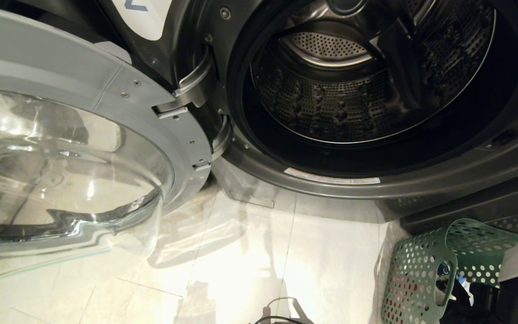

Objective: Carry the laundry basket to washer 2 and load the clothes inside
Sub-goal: Place the clothes into the washing machine

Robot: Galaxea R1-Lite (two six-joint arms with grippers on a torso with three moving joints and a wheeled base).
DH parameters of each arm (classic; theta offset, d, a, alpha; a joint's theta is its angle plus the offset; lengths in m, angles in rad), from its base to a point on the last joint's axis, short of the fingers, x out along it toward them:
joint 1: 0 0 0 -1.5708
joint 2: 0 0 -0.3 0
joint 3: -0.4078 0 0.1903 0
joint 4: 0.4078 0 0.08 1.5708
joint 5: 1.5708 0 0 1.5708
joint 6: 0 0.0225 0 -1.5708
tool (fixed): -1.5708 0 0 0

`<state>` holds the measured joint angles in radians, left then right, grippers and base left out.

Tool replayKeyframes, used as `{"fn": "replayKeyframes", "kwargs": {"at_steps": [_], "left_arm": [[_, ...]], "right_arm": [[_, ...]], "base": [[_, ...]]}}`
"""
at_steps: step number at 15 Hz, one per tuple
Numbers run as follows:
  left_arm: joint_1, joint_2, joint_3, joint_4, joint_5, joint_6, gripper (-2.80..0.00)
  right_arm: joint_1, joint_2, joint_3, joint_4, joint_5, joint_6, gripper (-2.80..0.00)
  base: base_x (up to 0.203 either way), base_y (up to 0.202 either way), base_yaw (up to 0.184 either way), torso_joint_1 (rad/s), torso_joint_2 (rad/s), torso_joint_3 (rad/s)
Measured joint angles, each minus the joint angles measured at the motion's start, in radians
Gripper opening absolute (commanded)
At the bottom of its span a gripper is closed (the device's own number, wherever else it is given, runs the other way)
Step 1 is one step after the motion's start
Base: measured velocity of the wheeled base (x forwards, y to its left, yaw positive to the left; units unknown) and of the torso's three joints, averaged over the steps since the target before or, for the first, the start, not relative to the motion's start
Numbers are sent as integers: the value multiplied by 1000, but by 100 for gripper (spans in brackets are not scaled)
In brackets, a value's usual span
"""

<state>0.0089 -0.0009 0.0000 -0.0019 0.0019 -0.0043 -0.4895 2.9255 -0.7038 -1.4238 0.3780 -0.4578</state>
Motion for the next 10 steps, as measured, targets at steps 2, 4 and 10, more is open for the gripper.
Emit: {"fn": "replayKeyframes", "kwargs": {"at_steps": [2,4,10], "left_arm": [[0,0,0,0,0,0,-280],[0,0,0,0,0,0,-280],[0,0,0,0,0,0,-280]], "right_arm": [[11,37,-51,0,-31,19,0],[31,79,-114,-2,-57,47,0],[94,132,-169,29,-64,82,0]], "base": [[0,0,0,0,0,0],[0,0,0,0,0,0],[0,0,0,0,0,0]]}}
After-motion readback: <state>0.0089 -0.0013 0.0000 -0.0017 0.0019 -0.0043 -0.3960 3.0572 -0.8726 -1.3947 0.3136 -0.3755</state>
